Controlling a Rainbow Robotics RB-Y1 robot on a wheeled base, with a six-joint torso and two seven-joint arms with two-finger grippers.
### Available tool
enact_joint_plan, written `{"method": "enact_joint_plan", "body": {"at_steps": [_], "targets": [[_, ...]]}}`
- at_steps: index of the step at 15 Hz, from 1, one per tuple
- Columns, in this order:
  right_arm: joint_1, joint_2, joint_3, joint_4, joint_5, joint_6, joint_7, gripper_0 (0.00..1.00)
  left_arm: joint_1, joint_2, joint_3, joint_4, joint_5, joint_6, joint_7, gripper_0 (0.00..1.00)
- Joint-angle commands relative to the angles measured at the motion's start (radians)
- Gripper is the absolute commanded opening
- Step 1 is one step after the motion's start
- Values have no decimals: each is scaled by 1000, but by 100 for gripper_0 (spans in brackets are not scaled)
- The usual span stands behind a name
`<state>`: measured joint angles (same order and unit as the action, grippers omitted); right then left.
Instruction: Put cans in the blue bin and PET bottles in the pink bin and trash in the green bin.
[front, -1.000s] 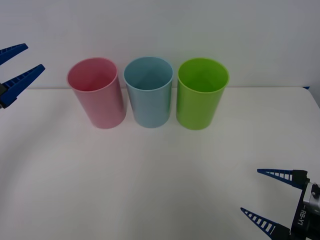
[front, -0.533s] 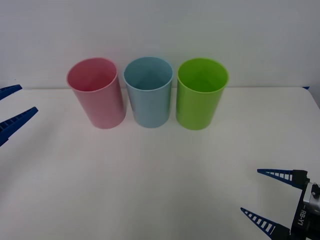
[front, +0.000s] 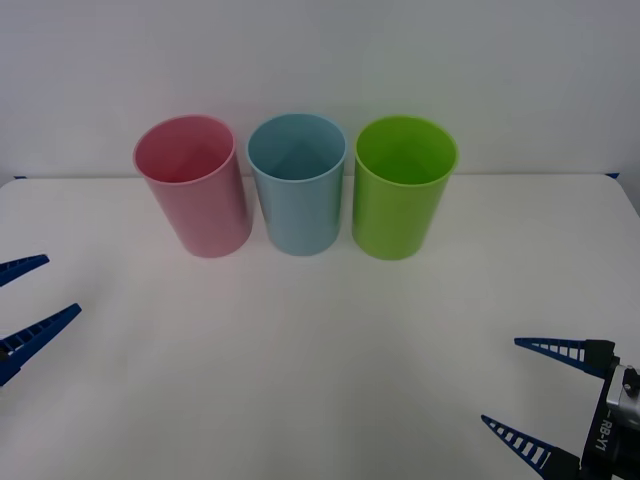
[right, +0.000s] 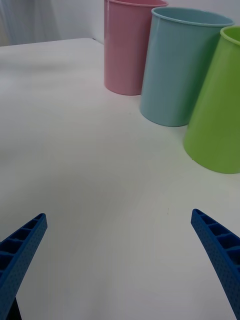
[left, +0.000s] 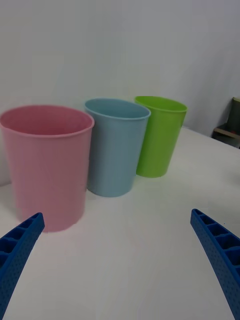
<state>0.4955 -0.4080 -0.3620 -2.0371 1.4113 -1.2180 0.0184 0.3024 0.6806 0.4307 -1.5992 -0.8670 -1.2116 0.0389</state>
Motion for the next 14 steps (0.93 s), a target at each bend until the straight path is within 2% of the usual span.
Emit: {"method": "enact_joint_plan", "body": {"at_steps": [1, 8, 11, 14], "targets": [[0, 0, 0, 0, 0, 0, 0, 100, 24, -95, 74, -62, -144, -23, 15, 100], [0, 0, 0, 0, 0, 0, 0, 100, 149, -194, 97, -249, -336, -32, 38, 100], [0, 0, 0, 0, 0, 0, 0, 100, 184, -231, 94, -304, -392, -29, 49, 100], [0, 0, 0, 0, 0, 0, 0, 100, 211, -239, 85, -326, -412, -29, 55, 100]]}}
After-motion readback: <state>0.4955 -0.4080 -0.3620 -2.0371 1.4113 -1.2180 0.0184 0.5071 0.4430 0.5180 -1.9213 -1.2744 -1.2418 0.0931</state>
